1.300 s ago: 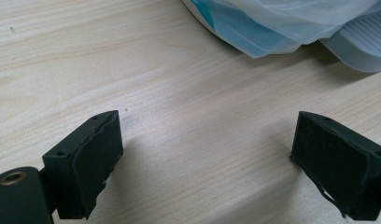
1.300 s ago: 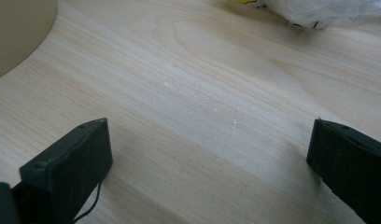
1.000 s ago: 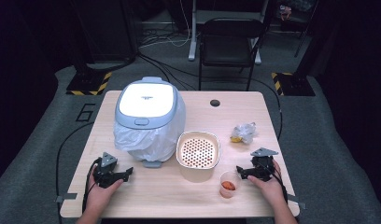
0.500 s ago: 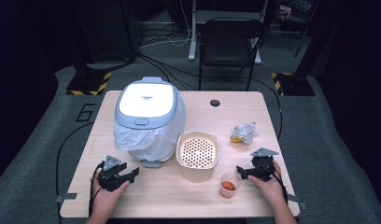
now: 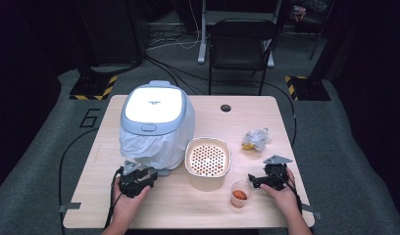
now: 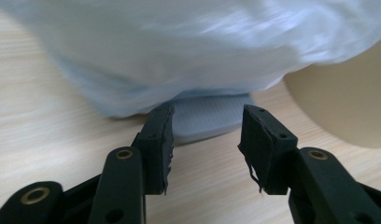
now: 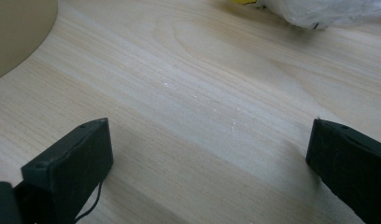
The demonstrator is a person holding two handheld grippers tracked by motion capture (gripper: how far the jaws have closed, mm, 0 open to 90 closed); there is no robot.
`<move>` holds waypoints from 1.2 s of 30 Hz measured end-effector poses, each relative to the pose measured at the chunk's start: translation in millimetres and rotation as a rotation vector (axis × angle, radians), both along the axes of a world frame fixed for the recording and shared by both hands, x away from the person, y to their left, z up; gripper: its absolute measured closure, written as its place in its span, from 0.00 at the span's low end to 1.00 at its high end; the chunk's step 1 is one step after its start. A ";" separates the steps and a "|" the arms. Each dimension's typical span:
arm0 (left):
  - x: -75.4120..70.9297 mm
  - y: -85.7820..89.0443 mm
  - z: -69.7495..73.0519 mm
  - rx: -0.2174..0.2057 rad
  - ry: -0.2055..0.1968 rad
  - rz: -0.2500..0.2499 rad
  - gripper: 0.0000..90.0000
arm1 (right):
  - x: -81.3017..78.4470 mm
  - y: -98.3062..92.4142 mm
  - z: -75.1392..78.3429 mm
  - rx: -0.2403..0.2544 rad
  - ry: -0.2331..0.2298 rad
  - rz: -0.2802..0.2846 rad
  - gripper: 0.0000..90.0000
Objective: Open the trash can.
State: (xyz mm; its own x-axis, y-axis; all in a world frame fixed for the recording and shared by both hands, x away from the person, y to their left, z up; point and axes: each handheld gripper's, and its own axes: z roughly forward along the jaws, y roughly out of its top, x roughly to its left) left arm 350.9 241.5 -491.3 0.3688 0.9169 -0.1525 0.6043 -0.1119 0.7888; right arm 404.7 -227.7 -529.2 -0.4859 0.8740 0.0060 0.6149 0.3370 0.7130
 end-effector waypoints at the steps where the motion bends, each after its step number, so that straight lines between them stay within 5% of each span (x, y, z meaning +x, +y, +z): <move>1: 3.0 -6.1 -1.3 -0.003 0.000 0.002 0.62 | 0.0 0.0 0.0 0.000 0.001 0.000 0.00; 3: 6.4 -10.4 -4.3 -0.026 0.003 0.005 0.61 | 0.2 -0.2 0.0 -0.002 -0.002 0.003 0.00; 6: 9.9 -15.5 -8.8 0.010 -0.007 0.057 0.51 | 0.0 -0.3 0.0 -0.001 -0.001 0.003 0.00; 11: 11.0 -22.2 -11.5 0.029 -0.035 0.082 0.60 | 0.0 -0.3 0.1 0.000 0.000 0.003 0.00; 17: 10.7 -30.6 -16.7 0.028 -0.083 0.187 0.62 | 0.0 -0.5 0.1 -0.001 -0.001 0.005 0.00; 23: 6.4 -37.0 -18.1 0.119 -0.099 0.172 0.60 | -0.1 -0.6 0.1 0.002 0.000 0.007 0.00; 28: 6.4 -37.2 -19.9 0.095 -0.107 0.177 0.63 | -0.1 -0.5 0.1 0.002 0.000 0.006 0.00; 36: 3.0 -40.5 -24.8 0.139 -0.129 0.171 0.63 | -0.2 -0.4 0.0 0.003 -0.001 0.006 0.00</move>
State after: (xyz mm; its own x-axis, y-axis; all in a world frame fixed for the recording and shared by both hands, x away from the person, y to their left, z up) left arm 354.0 201.0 -516.1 0.2147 0.9765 0.0176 0.5194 -0.1294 0.8447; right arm 404.5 -228.1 -529.2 -0.4911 0.8710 0.0079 0.6124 0.3389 0.7142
